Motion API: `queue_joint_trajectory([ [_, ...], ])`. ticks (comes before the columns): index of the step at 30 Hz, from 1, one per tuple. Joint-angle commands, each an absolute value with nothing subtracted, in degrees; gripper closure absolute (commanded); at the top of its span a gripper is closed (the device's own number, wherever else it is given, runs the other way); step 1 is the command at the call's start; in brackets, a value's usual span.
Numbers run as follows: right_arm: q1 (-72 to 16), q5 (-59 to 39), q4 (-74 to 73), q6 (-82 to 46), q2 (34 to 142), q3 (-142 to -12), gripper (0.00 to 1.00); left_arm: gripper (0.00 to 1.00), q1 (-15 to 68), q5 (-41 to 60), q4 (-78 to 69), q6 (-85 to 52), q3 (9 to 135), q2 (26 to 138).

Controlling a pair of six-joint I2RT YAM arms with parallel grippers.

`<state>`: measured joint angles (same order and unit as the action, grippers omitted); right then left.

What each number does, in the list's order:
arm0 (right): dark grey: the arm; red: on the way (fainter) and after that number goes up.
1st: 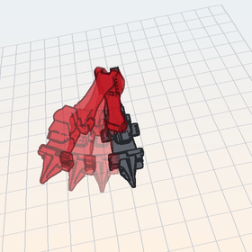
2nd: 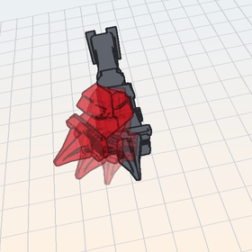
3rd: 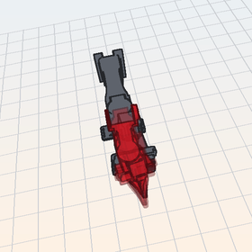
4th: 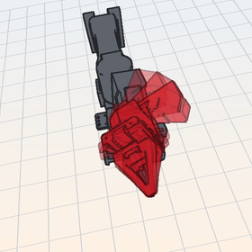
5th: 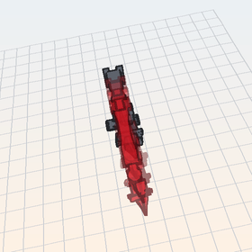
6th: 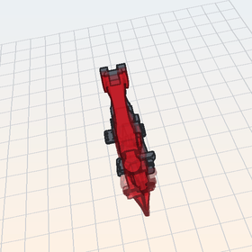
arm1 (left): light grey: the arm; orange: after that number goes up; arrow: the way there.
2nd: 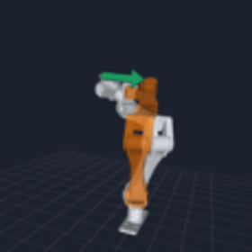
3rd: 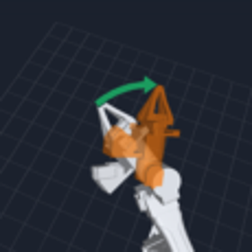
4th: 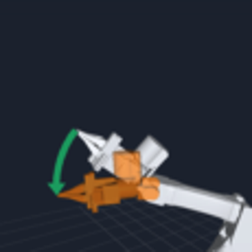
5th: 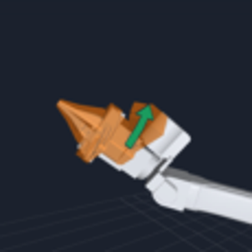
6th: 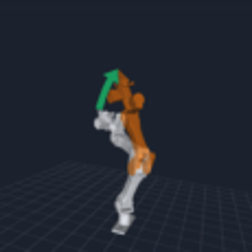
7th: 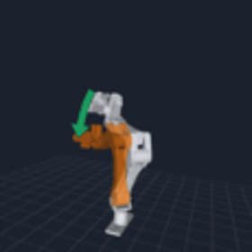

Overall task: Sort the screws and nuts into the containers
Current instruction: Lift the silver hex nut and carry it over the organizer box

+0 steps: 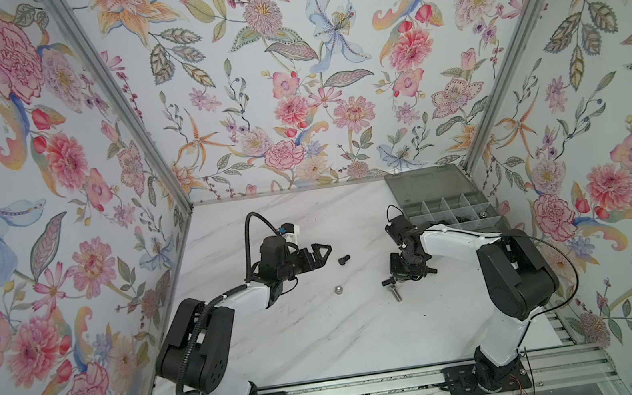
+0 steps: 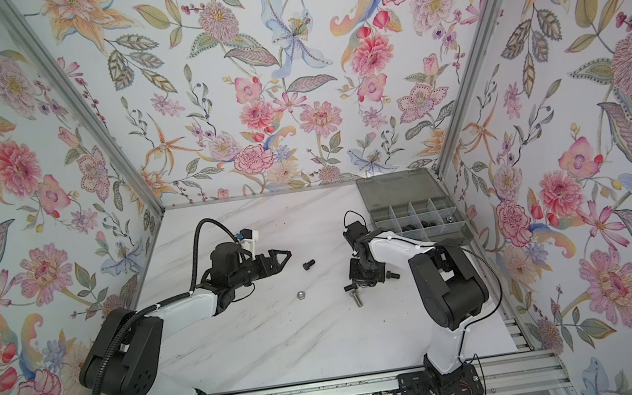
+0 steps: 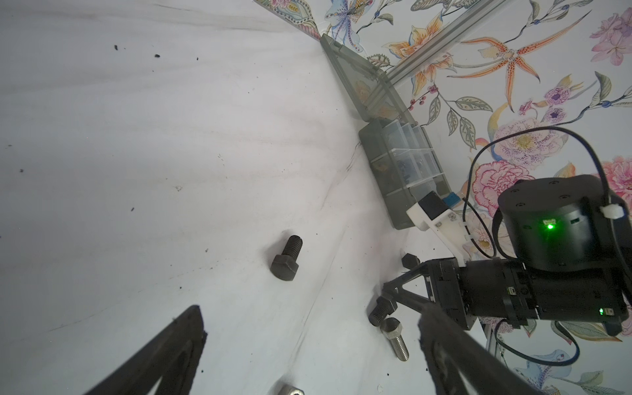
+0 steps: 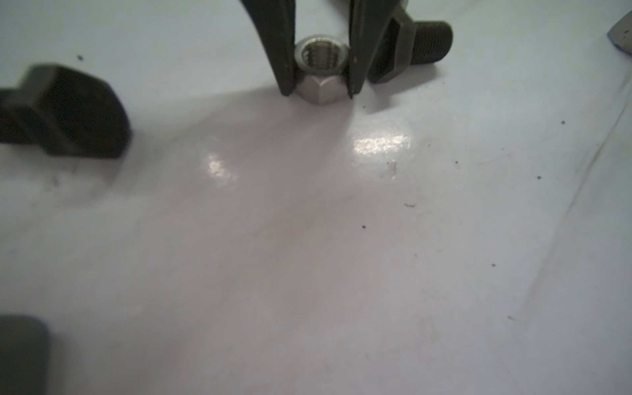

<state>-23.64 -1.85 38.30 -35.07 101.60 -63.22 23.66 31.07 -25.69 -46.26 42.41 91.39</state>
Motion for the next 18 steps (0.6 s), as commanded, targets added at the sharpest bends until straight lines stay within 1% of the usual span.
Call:
queue_joint_trajectory([
  [1,-19.94,-3.73,39.31,-30.42,97.61,-64.89,1.0,0.01,24.17,31.66,-26.94,-45.55,42.01,90.61],
  [7,-9.92,-4.44,41.28,-25.0,92.29,-68.09,1.0,0.01,24.09,31.81,-27.24,-45.48,41.86,90.58],
  [10,-2.26,-5.81,41.44,-22.75,90.81,-69.96,1.0,0.01,23.99,32.07,-27.36,-45.44,41.84,90.7],
  [13,5.46,-7.02,41.44,-21.12,90.94,-73.29,1.0,0.01,23.86,32.32,-27.49,-45.31,41.93,90.6],
  [18,14.85,-5.69,41.4,-20.81,94.27,-81.06,1.0,0.01,23.73,32.52,-27.67,-45.12,41.93,90.69],
])
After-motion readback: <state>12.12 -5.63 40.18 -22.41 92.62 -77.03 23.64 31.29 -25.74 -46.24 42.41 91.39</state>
